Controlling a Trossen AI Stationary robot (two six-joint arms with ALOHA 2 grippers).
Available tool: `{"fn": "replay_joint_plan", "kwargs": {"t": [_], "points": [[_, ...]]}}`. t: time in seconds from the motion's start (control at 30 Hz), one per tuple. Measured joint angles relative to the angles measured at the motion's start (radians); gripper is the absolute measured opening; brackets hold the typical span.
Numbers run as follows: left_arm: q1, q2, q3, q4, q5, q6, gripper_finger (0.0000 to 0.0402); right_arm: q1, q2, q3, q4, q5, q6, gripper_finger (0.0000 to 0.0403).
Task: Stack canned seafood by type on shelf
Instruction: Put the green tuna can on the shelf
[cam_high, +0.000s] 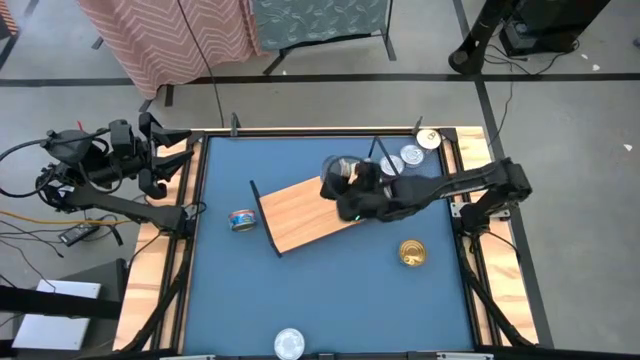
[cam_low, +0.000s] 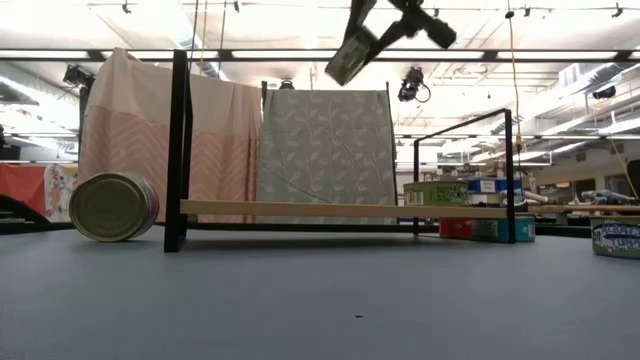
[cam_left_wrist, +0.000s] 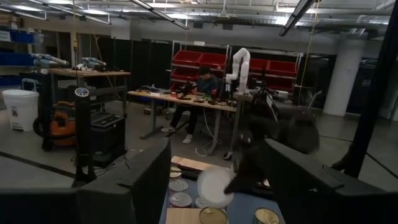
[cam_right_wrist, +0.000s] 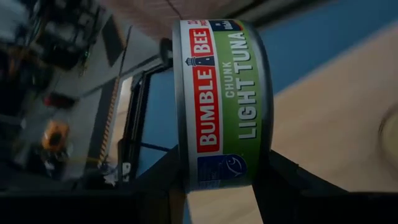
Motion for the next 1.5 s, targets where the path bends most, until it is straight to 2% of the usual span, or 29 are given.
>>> {"fn": "replay_joint_plan", "kwargs": {"t": [0.27, 0.43, 0.6, 0.73, 0.87, 1.2, 1.5], "points": [[0.0, 0.0, 0.0, 0.0, 0.056, -0.001, 0.0252, 0.047, 0.166, 0.0, -0.003, 0.052, 0.469, 0.015], [0.0, 0.0, 0.0, 0.0, 0.091, -0.027, 0.0252, 0.028, 0.201, 0.0, -0.002, 0.06, 0.489, 0.015], [0.0, 0.0, 0.0, 0.0, 0.112, -0.054, 0.0252, -0.029, 0.2, 0.0, -0.072, 0.145, 0.488, 0.015], [0.0, 0.0, 0.0, 0.0, 0.113, -0.074, 0.0252, -0.063, 0.2, 0.0, -0.155, 0.128, 0.491, 0.015], [0.0, 0.0, 0.0, 0.0, 0.113, -0.077, 0.0252, -0.062, 0.2, -0.041, -0.148, 0.111, 0.497, 0.015], [0.0, 0.0, 0.0, 0.032, 0.113, -0.079, 0.0252, -0.081, 0.199, -0.217, 0.098, 0.071, 0.496, 0.015], [0.0, 0.0, 0.0, 0.051, 0.113, -0.08, 0.0252, -0.091, 0.199, -0.249, 0.128, 0.027, 0.487, 0.0151]]}}
